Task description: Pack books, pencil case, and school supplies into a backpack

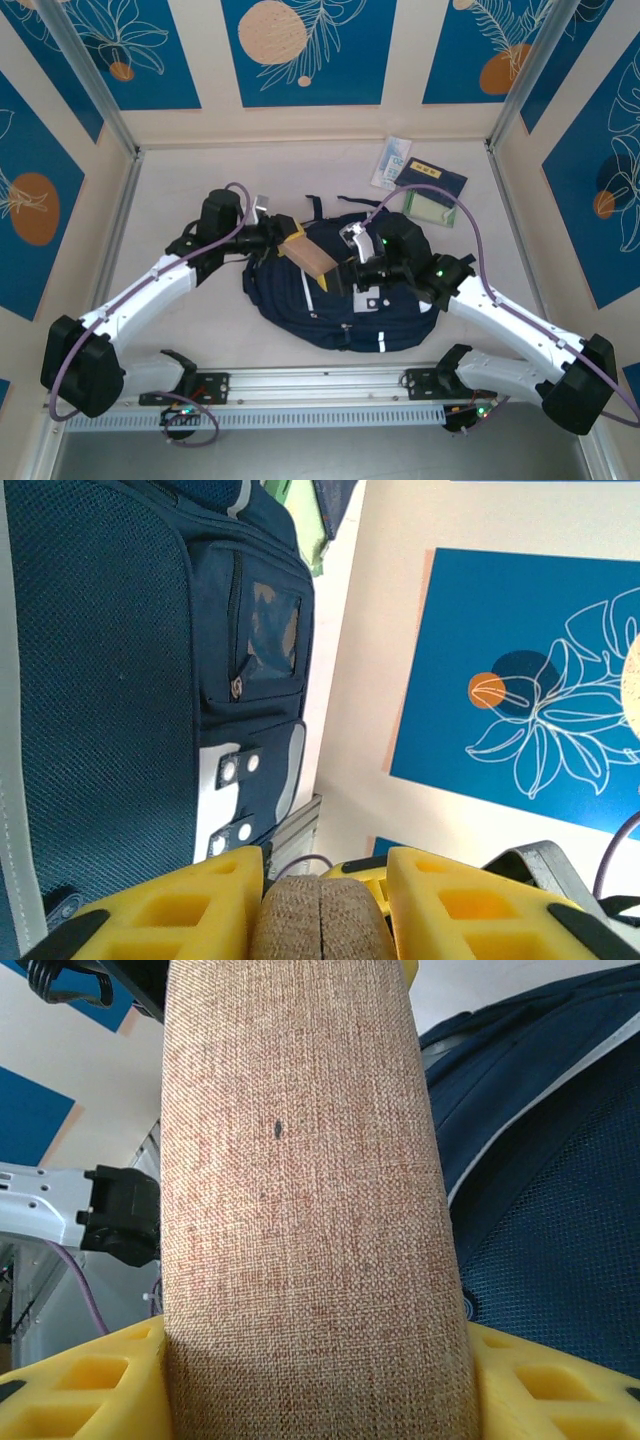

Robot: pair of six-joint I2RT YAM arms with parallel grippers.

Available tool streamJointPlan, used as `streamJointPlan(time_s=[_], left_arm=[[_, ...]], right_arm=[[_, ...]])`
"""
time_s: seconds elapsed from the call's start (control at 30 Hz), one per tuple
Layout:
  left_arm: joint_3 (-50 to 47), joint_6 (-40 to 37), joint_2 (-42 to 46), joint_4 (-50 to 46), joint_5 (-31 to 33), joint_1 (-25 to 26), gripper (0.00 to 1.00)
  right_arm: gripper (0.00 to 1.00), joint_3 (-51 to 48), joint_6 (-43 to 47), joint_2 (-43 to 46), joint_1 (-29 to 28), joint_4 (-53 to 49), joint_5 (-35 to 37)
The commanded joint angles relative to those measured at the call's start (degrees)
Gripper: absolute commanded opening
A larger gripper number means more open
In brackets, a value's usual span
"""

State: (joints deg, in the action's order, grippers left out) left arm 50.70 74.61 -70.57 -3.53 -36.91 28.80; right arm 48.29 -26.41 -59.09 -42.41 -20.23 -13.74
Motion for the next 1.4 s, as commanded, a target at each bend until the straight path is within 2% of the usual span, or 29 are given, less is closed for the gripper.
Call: streamJointPlan(time_s=[0.0,0.07,0.13,0.27,0.33,0.4,0.63,0.7,0.77,0.83,1.0,1.03,1.13,1.2,1.27,1.37], left_arm=[[-1.4,-0.6,2.8,0.7,-0.1,0.5,0.32],[-2.4,-0.4,4.1,0.2,0.9,0.5,0.27],[-3.3,0.1,5.0,-0.2,1.7,0.5,0.27],[-3.0,0.9,5.4,-0.7,1.2,0.5,0.67],[-2.6,1.0,5.5,-1.0,1.0,0.6,0.71],[-2.6,1.7,5.7,-0.4,0.9,0.6,0.72],[-4.5,3.7,5.5,3.0,1.1,1.0,0.54],[-4.7,3.2,5.3,2.8,1.6,1.0,0.54],[-5.0,3.1,5.2,2.0,2.2,1.0,0.62],[-5.3,3.2,5.2,2.1,2.5,1.0,0.63],[-4.8,2.7,5.9,2.9,2.3,0.9,0.42],[-4.6,2.4,6.2,2.4,2.5,1.0,0.39],[-5.1,2.1,7.3,1.1,3.8,0.9,0.31],[-5.4,1.6,8.9,-1.0,5.7,0.6,0.29],[-5.2,-0.5,11.7,-5.9,9.3,0.3,0.25],[-3.3,-5.5,17.3,-17.2,16.5,-0.7,0.26]], right_arm=[[0.18,3.0,1.2,0.0,-0.1,-2.3,4.6],[0.18,4.0,1.5,-0.5,-0.2,-2.6,4.6],[0.19,5.3,1.7,-1.6,-0.5,-3.4,5.3],[0.19,6.4,1.5,-3.0,-1.9,-2.6,8.3],[0.19,6.7,1.1,-3.5,-2.3,-2.1,10.3],[0.18,6.8,0.5,-4.1,-2.3,-1.5,11.0],[0.17,6.8,-0.3,-5.8,-2.9,1.6,7.2],[0.17,6.4,-0.4,-5.5,-3.2,2.2,5.7],[0.17,6.0,-0.9,-5.3,-3.4,3.2,4.5],[0.17,5.8,-1.6,-5.2,-3.4,3.6,3.7],[0.18,6.0,-1.7,-5.7,-4.2,2.5,4.1],[0.21,6.0,-1.7,-5.9,-4.4,2.2,4.2],[0.43,6.7,-1.1,-6.4,-4.7,0.0,5.7],[0.53,7.3,-0.8,-6.4,-4.7,-1.9,7.9],[0.57,8.5,-1.5,-6.1,-4.6,-4.2,11.6],[0.59,11.1,-4.1,-7.4,-4.6,-9.3,17.3]])
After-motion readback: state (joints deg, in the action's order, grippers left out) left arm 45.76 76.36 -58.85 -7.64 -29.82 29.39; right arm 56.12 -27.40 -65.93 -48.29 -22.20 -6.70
